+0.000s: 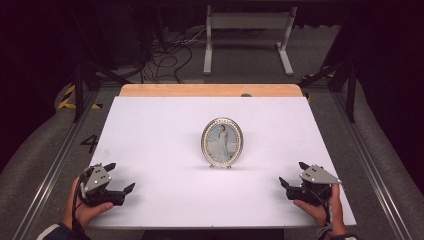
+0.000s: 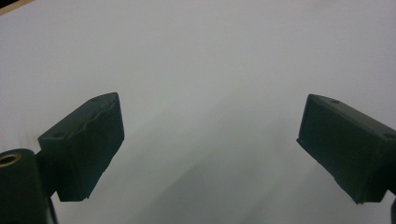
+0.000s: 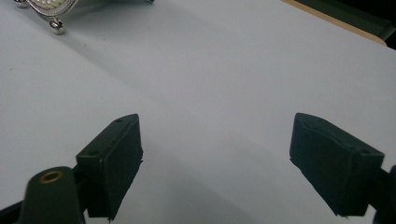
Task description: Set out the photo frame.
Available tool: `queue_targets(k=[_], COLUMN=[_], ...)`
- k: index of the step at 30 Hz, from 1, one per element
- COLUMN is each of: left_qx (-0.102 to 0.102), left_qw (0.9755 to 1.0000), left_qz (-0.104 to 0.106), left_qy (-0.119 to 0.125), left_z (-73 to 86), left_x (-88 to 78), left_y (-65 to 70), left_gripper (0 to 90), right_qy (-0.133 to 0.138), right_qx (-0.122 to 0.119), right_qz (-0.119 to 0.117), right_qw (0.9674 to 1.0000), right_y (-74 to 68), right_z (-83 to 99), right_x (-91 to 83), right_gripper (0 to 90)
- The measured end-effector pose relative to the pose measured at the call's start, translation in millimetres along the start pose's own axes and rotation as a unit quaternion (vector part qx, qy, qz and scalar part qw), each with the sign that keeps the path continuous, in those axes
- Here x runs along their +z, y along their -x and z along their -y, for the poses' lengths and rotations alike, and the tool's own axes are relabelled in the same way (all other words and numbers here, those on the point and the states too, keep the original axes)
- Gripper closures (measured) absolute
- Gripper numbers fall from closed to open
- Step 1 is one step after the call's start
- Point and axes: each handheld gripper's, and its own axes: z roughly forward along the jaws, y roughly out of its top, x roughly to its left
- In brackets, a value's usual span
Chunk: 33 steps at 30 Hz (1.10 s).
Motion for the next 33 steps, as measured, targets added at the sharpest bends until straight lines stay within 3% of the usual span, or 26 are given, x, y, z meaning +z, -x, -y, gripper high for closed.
queue_targets(k=[2, 5, 7, 23, 27, 33], left_qx=[0.0, -0.03, -0.044, -0.031, -0.019, -0.021], left_qw=[0.9999, 0.9989, 0.9983, 0.9993, 0.9997, 0.9997], left_qz=[-0.011, -0.018, -0.02, -0.003, 0.0, 0.004], left_qy=[0.002, 0.031, 0.034, 0.022, 0.015, 0.012], left_z=[2.1, 8.1, 12.4, 13.8, 13.0, 12.8], left_x=[-3.7, -16.1, -20.0, -15.9, -14.0, -12.3], left_y=[-1.5, -9.1, -12.4, -9.2, -7.3, -7.2], left_gripper=[7.4, 7.9, 7.9, 7.8, 7.8, 7.9], right_qy=[0.005, 0.01, 0.01, 0.015, 0.015, 0.012], right_qx=[0.007, 0.021, 0.024, 0.035, 0.032, 0.032], right_qz=[0.001, 0.007, 0.009, 0.015, 0.015, 0.014], right_qw=[1.0, 0.9997, 0.9996, 0.9992, 0.9992, 0.9993], right_y=[3.0, 6.9, 7.9, 9.2, 8.3, 8.5], right_z=[2.2, 5.4, 7.4, 8.0, 7.4, 8.4], right_x=[-3.3, -7.5, -8.6, -6.3, -6.6, -4.9], right_gripper=[17.4, 17.3, 17.1, 16.9, 16.9, 16.9])
